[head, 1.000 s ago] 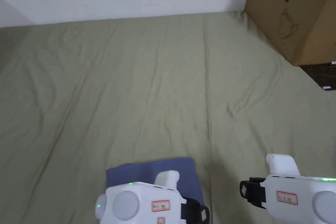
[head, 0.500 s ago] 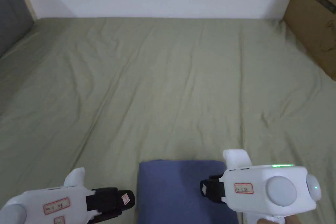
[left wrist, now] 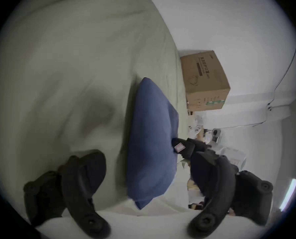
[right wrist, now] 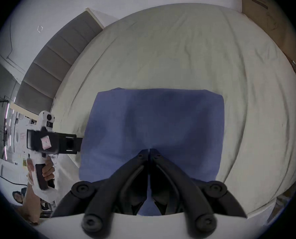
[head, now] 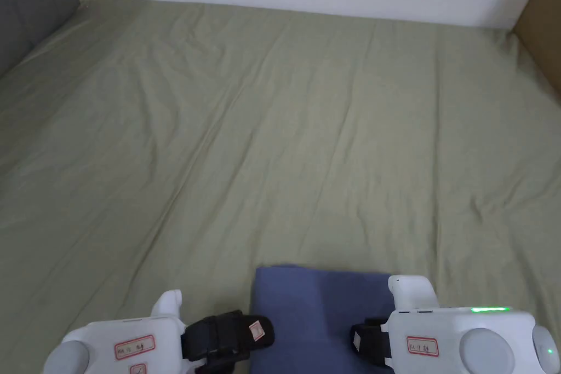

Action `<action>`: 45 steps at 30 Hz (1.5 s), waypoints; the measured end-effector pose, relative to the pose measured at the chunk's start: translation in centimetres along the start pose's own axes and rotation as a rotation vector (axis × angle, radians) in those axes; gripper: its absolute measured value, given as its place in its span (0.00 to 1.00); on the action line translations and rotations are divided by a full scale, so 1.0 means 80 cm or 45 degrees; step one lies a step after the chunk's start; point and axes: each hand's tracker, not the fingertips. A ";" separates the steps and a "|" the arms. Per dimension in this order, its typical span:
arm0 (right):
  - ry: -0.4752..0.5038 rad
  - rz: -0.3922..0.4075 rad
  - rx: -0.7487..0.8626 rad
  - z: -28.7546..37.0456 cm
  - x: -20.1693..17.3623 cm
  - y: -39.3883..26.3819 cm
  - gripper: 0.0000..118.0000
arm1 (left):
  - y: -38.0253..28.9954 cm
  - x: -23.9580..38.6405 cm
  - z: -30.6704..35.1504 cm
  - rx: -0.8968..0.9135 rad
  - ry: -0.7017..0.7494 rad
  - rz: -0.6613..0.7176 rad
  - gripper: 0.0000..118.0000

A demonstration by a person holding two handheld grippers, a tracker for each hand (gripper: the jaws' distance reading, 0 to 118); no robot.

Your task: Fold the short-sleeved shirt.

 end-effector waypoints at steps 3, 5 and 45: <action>-0.001 0.015 -0.009 -0.003 0.002 0.003 0.01 | 0.010 -0.006 -0.021 -0.015 -0.140 0.088 1.00; 0.016 -0.008 -0.015 -0.003 0.005 0.003 0.01 | 0.016 0.000 -0.033 -0.007 -0.092 0.084 1.00; 0.095 -0.068 0.037 0.000 -0.021 0.034 0.01 | 0.252 -0.025 0.258 0.196 1.816 -0.515 0.88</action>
